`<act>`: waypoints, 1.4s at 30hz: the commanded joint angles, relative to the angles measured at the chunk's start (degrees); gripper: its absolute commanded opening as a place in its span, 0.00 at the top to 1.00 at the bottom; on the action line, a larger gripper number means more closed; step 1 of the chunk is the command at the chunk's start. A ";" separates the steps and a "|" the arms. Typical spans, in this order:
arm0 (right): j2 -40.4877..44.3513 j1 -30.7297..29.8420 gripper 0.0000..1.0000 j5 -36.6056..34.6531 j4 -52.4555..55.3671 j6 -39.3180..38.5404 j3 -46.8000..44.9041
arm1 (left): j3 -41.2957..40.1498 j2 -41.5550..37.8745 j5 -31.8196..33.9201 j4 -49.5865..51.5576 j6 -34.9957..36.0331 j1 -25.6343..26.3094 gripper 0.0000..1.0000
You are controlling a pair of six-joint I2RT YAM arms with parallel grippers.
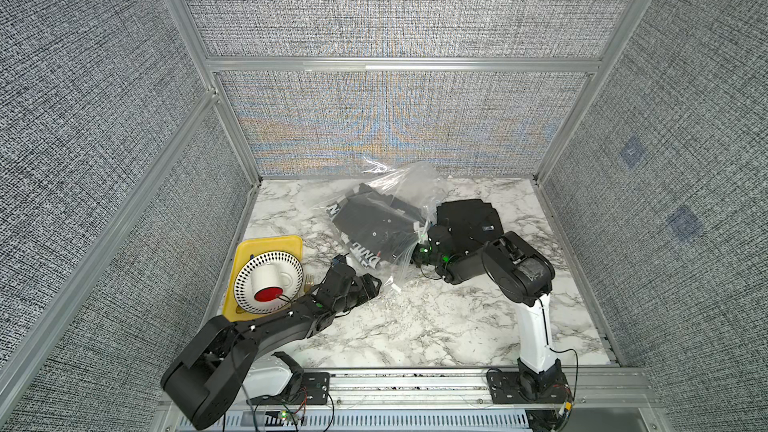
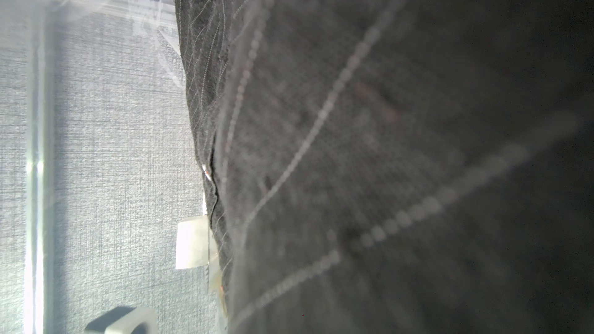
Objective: Place the folded shirt into the vacuum bag
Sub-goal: Place the shirt in the vacuum bag.
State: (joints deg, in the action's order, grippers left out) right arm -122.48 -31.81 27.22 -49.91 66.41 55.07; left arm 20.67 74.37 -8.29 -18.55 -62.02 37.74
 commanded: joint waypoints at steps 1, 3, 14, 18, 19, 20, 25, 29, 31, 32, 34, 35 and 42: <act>-0.37 -0.09 0.89 0.55 -1.77 0.54 0.50 | -1.04 4.64 -3.17 -16.39 -6.58 -1.03 0.30; -0.59 -0.09 0.89 0.72 -1.93 0.61 0.64 | -1.74 7.80 -3.59 -21.11 -8.27 -1.85 0.41; -2.03 -0.42 0.89 1.69 -3.22 2.01 1.71 | -0.65 11.56 -3.56 -22.51 -8.03 -2.16 0.90; -2.15 -0.57 0.89 1.76 -3.64 2.33 1.80 | 0.16 12.43 -4.05 -21.97 -7.55 -2.14 1.00; -2.15 -0.65 0.89 1.65 -3.62 2.41 1.72 | 0.21 12.63 -4.29 -21.97 -7.48 -2.17 1.00; -2.20 -0.61 0.89 1.69 -3.63 2.45 1.80 | 0.33 12.86 -4.67 -21.77 -7.25 -2.21 1.00; -2.75 -0.73 0.90 1.27 -4.78 3.84 2.92 | 1.75 14.12 -10.39 -22.17 -6.45 -2.07 1.00; -4.31 -1.17 0.90 0.61 -5.63 5.78 6.00 | 2.37 13.49 -14.34 -22.17 -7.01 -1.56 1.00; -5.07 -1.49 0.91 0.04 -5.65 6.45 7.64 | 2.06 12.23 -14.72 -21.74 -7.09 -1.28 1.00; -5.51 -1.67 0.92 -0.28 -5.64 6.73 8.59 | 1.85 11.53 -14.86 -21.44 -7.09 -1.18 1.00; -6.42 -2.05 0.92 -0.81 -5.48 7.22 10.42 | 2.17 10.39 -15.54 -20.44 -6.77 -0.92 1.00; -7.10 -2.22 0.92 -0.86 -5.07 7.24 11.63 | 2.27 10.04 -15.93 -20.07 -6.63 -0.74 1.00; -11.86 -4.04 0.92 -0.86 1.37 5.07 20.95 | 2.01 7.44 -17.78 -19.69 -6.12 -0.08 1.00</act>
State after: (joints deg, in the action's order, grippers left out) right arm -133.21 -35.40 27.46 -51.16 72.86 73.80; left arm 22.63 82.61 -21.04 -37.98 -69.14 37.17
